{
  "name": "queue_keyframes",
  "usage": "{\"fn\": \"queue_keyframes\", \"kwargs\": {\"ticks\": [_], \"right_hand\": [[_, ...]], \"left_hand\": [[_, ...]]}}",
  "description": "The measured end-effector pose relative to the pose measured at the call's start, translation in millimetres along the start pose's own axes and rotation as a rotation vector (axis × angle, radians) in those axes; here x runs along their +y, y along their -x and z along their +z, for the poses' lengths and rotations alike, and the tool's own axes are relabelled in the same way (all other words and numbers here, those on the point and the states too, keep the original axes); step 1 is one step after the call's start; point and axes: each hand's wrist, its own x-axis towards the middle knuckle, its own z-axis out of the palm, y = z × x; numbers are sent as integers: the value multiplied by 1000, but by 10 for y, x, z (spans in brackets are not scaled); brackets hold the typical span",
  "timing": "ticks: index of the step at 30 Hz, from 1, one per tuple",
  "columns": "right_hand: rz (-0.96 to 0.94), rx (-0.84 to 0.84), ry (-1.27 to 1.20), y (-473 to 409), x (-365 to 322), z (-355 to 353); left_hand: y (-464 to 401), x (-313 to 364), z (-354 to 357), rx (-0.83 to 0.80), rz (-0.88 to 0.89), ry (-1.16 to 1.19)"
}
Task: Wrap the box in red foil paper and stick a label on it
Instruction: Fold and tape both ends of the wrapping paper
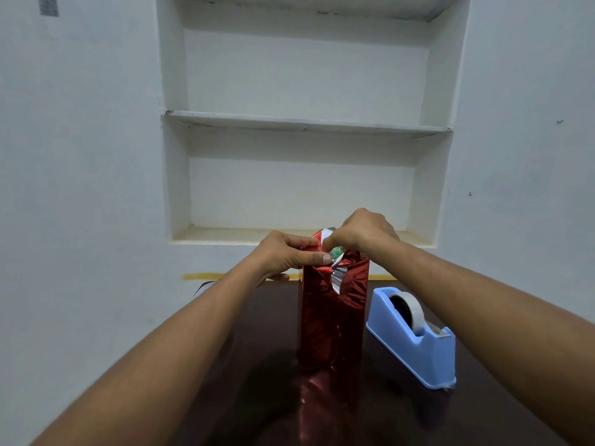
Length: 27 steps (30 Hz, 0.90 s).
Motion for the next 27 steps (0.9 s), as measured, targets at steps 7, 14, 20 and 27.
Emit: {"fn": "queue_keyframes", "kwargs": {"ticks": [7,14,20,27], "right_hand": [[56,-61,-273,-88,47,130],[133,-394,-546,26,103,29],[75,-326,-552,-4,72,89],[148,-420,-519,40,135,-28]], "left_hand": [[10,17,16,-10,-3,22],[13,0,-7,-18,-2,9],[18,10,-8,-32,-11,10],[27,17,-1,-34,-14,3]]}}
